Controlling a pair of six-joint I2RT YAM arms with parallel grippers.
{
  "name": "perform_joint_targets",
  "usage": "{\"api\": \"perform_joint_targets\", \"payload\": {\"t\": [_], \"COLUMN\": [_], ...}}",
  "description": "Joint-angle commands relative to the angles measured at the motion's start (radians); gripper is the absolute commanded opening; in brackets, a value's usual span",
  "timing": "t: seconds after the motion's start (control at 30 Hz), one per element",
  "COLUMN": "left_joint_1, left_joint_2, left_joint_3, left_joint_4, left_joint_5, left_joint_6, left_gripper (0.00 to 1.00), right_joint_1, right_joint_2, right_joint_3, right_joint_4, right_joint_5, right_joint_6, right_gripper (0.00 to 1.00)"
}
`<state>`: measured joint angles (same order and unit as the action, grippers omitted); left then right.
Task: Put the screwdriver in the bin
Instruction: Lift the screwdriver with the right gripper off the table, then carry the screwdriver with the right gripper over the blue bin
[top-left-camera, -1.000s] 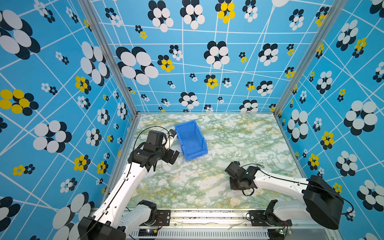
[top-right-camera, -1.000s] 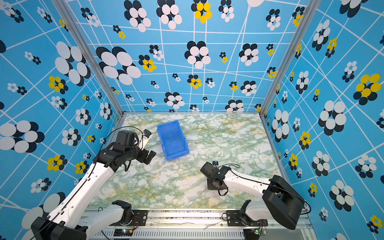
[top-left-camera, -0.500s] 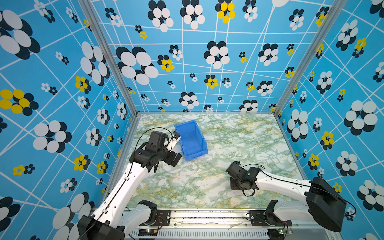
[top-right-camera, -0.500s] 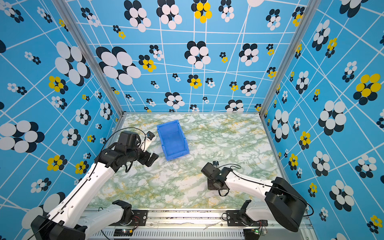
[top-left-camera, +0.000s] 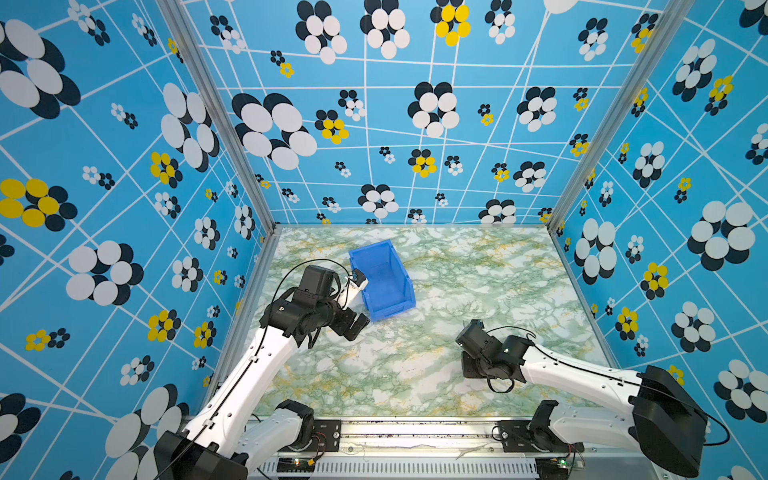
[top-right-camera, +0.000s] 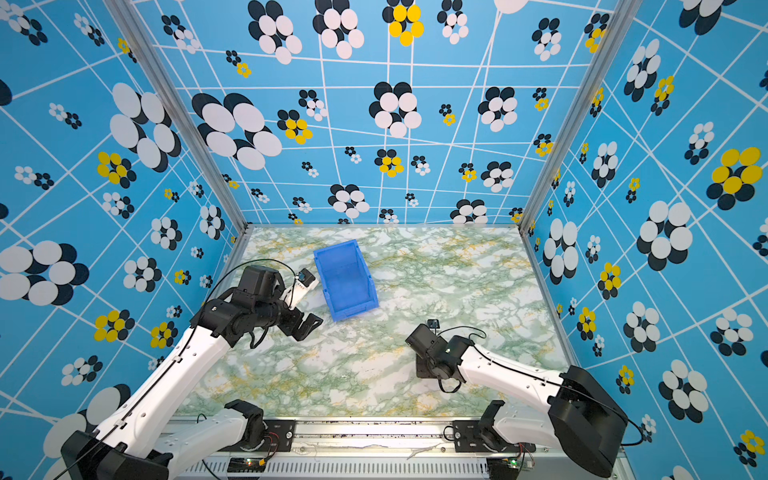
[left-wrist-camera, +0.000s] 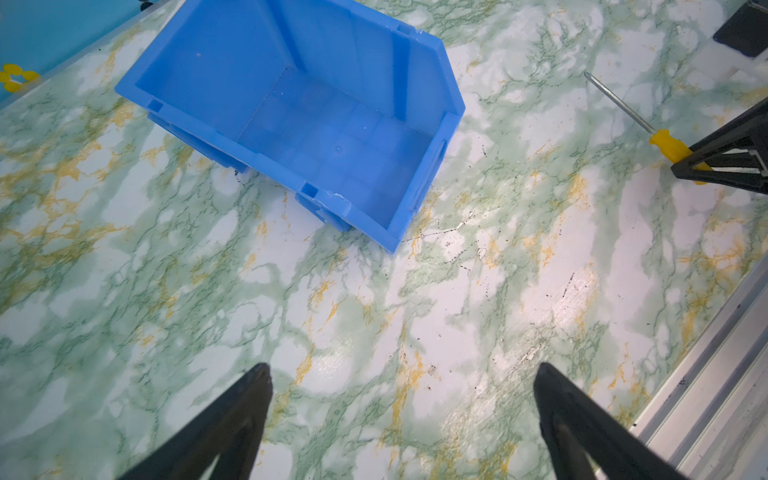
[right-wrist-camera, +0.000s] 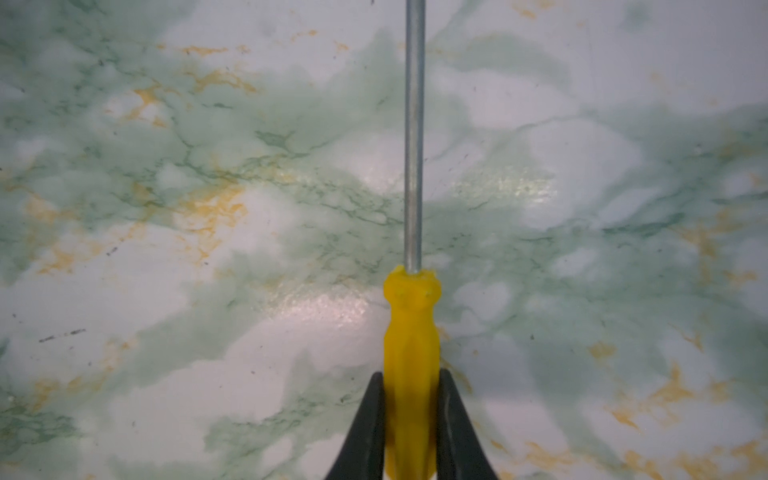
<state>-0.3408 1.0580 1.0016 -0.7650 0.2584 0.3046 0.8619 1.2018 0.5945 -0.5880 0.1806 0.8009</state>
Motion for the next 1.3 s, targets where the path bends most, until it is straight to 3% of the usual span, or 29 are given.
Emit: {"api": "perform_joint_targets", "payload": {"t": [0.0, 0.33, 0.5, 0.9, 1.27], "left_joint_1": [-0.009, -0.026, -0.032, -0.037, -0.037], "left_joint_2": [-0.011, -0.007, -0.014, -0.063, -0.100], "left_joint_3": [-0.021, -0.026, -0.037, -0.077, -0.126], "left_joint_4": [-0.026, -0.029, -0.023, -0.057, -0.068], "left_joint_5": [0.028, -0.015, -0.042, -0.060, -0.064], "left_joint_6": [0.021, 0.057, 0.062, 0.091, 0.095], "left_gripper": [0.99, 0.88, 0.99, 0.99, 0.99], "right_joint_1": [0.005, 0.005, 0.006, 0.005, 0.004], "right_joint_2": [-0.025, -0.041, -0.057, -0.028, 0.123], "right_joint_3": [0.023, 0.072, 0.090, 0.202, 0.455], "right_joint_4": [-0.059, -0.106, -0.123, -0.156, -0.165], "right_joint_5": [0.024, 0.034, 0.039, 0.038, 0.014], "right_joint_6": [-0.009, -0.041, -0.052, -0.112, -0.231], "right_gripper": [0.09, 0.09, 0.09, 0.08, 0.08]}}
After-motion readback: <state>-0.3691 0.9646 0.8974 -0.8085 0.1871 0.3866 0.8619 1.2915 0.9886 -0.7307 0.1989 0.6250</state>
